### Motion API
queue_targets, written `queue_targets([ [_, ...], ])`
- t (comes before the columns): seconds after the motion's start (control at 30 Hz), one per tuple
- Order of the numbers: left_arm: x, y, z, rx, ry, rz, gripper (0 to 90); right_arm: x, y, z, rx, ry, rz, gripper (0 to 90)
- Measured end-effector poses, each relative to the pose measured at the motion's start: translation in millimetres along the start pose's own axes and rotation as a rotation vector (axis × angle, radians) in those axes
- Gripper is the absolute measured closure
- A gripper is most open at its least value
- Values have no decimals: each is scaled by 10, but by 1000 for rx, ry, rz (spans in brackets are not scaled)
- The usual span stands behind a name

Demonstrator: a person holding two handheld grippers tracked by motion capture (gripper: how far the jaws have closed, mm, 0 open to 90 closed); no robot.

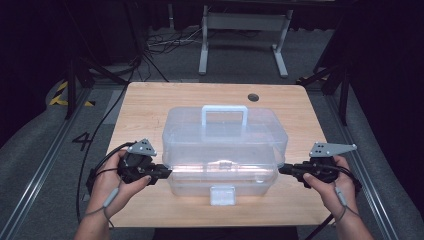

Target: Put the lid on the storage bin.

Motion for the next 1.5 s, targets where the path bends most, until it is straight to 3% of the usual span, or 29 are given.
queue_targets([
  [0.43, 22, 60, 32, -38, 24, -19, 850, 38, 8, 19, 5, 16, -6, 900],
  [0.93, 75, 83, 71, -25, 58, -42, 861, 103, 13, 42, 4, 43, -8, 900],
  [1.5, 123, 96, 117, -41, 114, -32, 870, 182, 22, 85, 6, 87, -16, 900],
])
Point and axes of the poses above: each handheld gripper's, and its own axes: z roughly forward along the jaws, x roughly out of its underside, y roughly to its left, the point moved 9 cm from there along z, roughly forward along the jaws, and after that the axes turned 9 degrees about y, right-handed, at the moved point
